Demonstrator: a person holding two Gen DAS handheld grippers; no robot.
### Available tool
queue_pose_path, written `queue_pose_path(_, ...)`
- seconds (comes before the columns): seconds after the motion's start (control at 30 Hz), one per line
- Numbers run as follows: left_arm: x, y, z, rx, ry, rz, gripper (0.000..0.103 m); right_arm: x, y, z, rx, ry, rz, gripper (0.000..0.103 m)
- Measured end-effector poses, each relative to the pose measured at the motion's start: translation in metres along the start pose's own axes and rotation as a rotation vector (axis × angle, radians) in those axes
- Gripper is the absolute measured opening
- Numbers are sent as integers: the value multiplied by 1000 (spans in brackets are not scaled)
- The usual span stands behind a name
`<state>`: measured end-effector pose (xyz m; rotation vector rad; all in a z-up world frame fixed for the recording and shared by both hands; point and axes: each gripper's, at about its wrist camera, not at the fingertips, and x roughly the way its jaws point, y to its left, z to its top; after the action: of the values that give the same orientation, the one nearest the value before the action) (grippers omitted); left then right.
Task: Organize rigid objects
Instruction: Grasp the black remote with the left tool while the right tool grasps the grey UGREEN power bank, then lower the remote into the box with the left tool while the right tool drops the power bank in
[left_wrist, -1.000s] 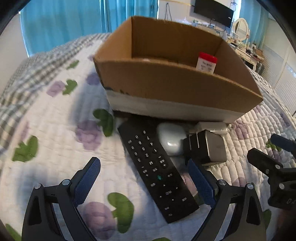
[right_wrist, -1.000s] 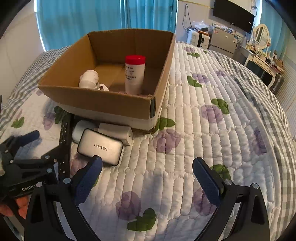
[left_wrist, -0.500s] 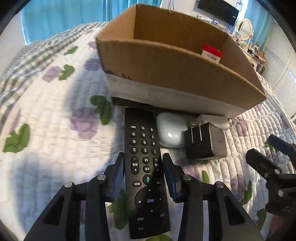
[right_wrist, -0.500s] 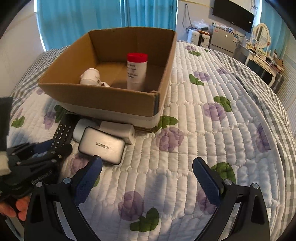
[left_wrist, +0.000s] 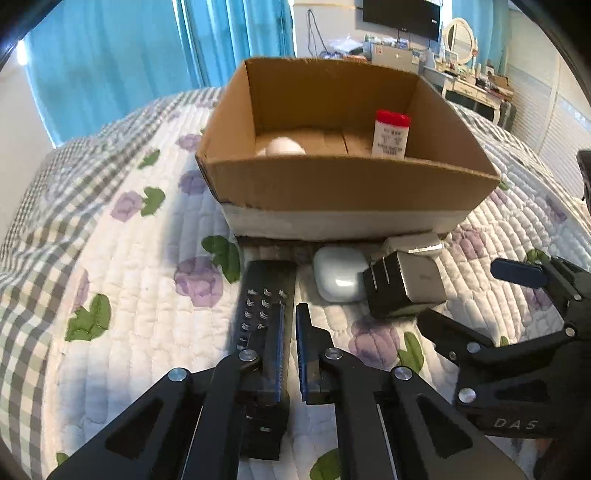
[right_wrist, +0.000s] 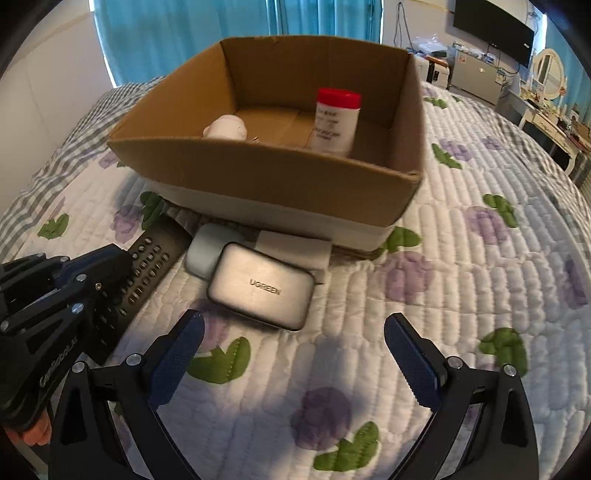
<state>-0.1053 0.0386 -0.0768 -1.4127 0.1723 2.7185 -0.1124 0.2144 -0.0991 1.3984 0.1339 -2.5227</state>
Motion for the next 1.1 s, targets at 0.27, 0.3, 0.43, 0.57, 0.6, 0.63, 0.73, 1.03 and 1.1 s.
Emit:
queue_pose_path(0.27, 17, 21, 7, -52, 78, -5, 10, 18, 3, 9, 31, 36, 35, 98)
queue_pose_path(0.3, 16, 23, 7, -54, 78, -7, 10, 23, 3, 12, 39, 44, 36, 98)
queue_pose_path(0.43, 16, 24, 7, -51, 79, -17, 13, 34, 0, 17, 99, 53, 100, 77)
queue_pose_path(0.57, 14, 22, 6, -41, 80, -29, 39, 31, 5, 16, 70, 45, 110, 73)
queue_pose_path(0.6, 14, 23, 6, -39, 83, 12, 55, 30, 6, 15, 62, 43, 107, 73)
queue_pose_path(0.63, 12, 24, 4, -37, 75, 56, 61, 29, 7, 14, 56, 40, 104, 73)
queue_pose_path(0.73, 13, 26, 0, -58, 68, 15, 64, 29, 6, 13, 65, 41, 114, 73)
queue_pose_path(1.03, 40, 12, -5, 4, 146, 23, 44, 24, 7, 13, 74, 10, 87, 73)
queue_pose_path(1.1, 38, 12, -6, -1, 141, 19, 43, 21, 4, 13, 88, 2, 86, 72)
